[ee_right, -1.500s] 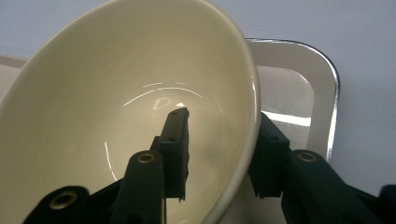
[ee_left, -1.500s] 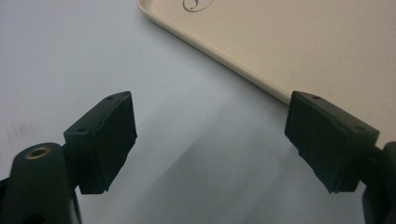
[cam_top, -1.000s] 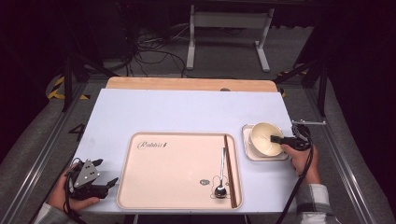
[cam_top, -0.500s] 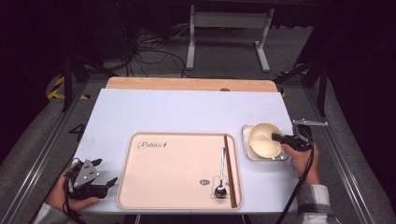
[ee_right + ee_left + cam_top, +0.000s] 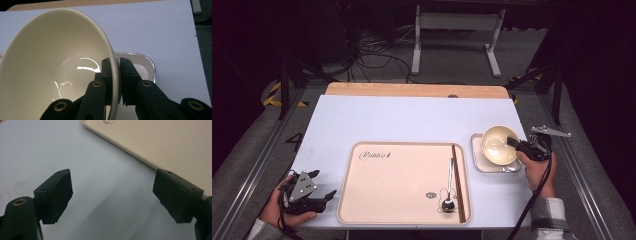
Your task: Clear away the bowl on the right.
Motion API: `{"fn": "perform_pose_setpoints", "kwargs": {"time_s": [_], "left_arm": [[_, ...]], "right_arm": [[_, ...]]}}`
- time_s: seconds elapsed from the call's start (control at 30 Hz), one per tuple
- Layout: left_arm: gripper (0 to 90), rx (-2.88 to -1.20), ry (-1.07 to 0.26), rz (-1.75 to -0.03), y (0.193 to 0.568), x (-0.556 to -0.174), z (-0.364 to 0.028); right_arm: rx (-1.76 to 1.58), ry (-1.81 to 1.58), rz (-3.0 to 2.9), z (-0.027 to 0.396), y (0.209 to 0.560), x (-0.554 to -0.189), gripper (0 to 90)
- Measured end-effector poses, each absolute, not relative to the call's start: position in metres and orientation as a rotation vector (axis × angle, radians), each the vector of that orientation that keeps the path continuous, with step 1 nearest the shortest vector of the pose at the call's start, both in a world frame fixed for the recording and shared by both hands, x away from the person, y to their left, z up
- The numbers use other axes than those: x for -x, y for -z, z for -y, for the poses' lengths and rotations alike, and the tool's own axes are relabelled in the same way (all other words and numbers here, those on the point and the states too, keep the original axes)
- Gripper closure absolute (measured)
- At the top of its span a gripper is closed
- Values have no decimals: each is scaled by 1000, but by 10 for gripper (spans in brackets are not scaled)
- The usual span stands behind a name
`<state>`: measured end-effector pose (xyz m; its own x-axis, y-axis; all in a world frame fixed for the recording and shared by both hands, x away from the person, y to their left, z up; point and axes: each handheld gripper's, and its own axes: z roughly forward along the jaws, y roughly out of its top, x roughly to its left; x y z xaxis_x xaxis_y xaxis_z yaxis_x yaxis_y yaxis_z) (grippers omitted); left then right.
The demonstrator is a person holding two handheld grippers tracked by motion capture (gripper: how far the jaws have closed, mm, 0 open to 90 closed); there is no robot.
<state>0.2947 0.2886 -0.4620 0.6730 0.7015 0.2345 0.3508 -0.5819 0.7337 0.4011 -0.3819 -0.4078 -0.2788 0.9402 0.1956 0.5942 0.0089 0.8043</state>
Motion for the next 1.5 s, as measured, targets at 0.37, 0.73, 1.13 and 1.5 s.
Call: {"fn": "perform_pose_setpoints", "kwargs": {"time_s": [0.37, 0.73, 1.13, 1.5], "left_arm": [[165, -2195, -706, -844, 461, -284, -298], [165, -2169, -732, -919, 462, -264, -312], [165, -2188, -717, -914, 464, -268, -311], [165, -2201, -712, -908, 465, -269, -309]], "right_arm": [[-1478, -1245, -1907, 357, 390, -403, 828], [-1349, -1293, -2074, 289, 387, -425, 826], [-1234, -1244, -2294, 214, 409, -435, 822], [-1259, -1225, -2321, 194, 424, -445, 817]]}}
